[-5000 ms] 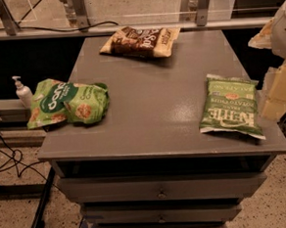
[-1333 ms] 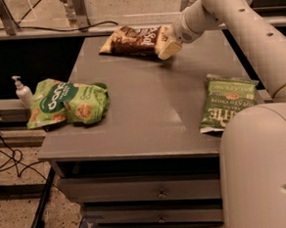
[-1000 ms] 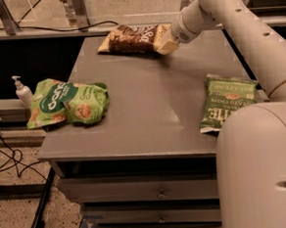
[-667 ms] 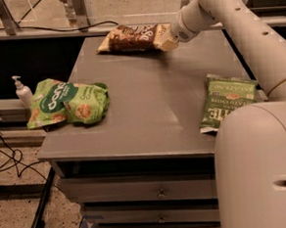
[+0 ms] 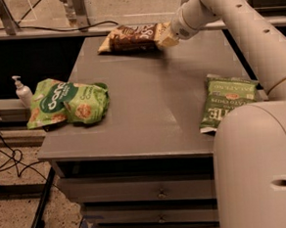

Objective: Move brown chip bag near green jalapeno chip bag

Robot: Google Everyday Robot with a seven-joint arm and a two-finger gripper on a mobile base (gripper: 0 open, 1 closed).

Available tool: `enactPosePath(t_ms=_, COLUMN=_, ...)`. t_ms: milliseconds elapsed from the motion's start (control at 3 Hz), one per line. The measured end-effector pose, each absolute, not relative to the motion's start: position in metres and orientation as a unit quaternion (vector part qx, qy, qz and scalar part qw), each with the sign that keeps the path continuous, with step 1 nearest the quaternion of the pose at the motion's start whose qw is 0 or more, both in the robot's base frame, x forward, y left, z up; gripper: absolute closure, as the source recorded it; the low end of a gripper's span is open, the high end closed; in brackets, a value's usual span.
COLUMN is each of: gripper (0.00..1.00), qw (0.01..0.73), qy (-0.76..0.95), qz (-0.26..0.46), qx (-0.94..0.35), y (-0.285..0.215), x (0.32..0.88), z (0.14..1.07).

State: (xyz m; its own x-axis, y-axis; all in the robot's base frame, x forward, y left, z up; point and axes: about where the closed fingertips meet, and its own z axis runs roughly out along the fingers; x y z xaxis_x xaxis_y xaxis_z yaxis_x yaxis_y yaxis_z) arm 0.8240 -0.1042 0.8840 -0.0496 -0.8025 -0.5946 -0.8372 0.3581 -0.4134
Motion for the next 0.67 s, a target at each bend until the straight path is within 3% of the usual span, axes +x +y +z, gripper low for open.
enactPosePath(t_ms=667, gripper=1.0, qw=0.38, qy=0.716, qz=0.026, qx=-0.586, y=-0.1021, x=0.8128, z=0.8969)
